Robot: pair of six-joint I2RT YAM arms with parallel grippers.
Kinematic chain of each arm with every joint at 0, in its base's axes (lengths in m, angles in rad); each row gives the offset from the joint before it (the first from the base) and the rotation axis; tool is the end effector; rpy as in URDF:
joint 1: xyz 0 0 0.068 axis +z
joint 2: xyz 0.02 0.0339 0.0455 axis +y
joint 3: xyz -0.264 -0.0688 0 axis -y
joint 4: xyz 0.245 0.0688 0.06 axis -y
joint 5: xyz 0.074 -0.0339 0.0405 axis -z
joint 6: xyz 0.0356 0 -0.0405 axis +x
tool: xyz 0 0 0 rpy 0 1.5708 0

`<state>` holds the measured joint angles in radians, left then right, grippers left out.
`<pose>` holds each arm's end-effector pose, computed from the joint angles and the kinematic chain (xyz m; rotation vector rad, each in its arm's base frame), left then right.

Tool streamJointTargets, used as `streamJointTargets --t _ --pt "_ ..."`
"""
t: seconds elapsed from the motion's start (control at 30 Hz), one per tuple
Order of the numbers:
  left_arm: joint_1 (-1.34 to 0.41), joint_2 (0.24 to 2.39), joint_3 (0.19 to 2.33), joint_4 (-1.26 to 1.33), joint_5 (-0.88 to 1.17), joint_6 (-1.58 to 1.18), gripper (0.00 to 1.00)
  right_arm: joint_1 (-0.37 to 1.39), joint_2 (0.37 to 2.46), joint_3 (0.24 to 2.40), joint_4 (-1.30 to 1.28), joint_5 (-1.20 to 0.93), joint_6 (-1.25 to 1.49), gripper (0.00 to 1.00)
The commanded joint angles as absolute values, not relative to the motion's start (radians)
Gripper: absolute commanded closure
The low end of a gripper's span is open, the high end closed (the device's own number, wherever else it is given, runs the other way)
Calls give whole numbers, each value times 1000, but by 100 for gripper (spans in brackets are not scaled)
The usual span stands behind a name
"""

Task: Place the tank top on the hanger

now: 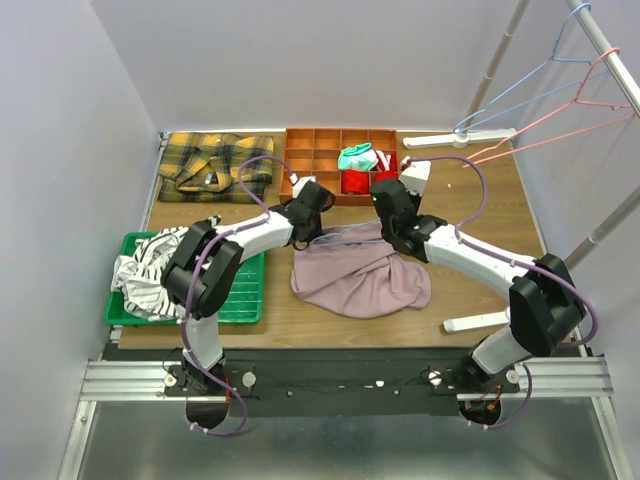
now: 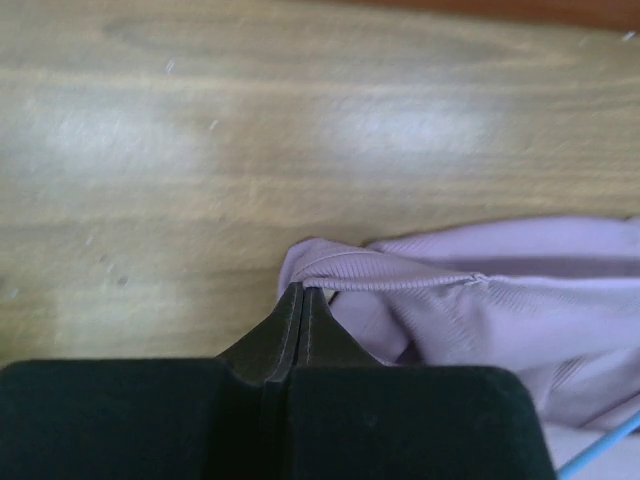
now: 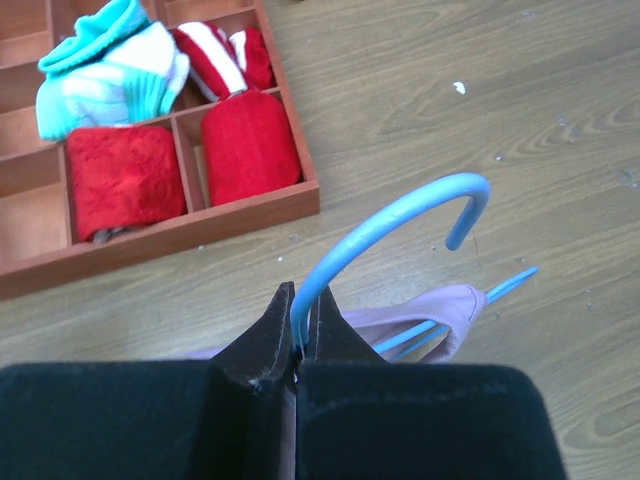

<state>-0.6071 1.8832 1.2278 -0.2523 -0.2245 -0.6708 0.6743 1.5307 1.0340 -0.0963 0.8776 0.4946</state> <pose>0.3321 -0.2210 0.1773 -0.1742 2.4619 -0.2831 0.2777 0.1869 0.2592 0.2992 1.9172 -0.1843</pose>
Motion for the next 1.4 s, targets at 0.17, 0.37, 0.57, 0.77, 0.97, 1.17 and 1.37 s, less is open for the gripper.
streamJointTargets --t 0.17,0.37,0.57,0.77,0.97,1.17,1.37 --pt "-592 1665 1056 -209 -245 -722 100 647 1612 1134 -158 1020 522 99" --pt "-592 1557 1005 -216 -219 -732 100 646 1641 1166 -170 1028 534 99" --pt "-594 1457 968 -233 -180 -721 100 649 1655 1209 -189 1026 554 99" --pt "-607 1399 1020 -275 -144 -690 100 664 1658 1223 -196 985 577 99" --pt "-623 1379 1068 -334 -120 -673 100 698 1680 1232 -183 946 591 99" --pt "-640 1356 1075 -379 -130 -666 100 727 1730 1267 -192 956 601 99" --pt "-641 1342 1078 -388 -143 -663 100 755 1744 1285 -178 925 609 99"
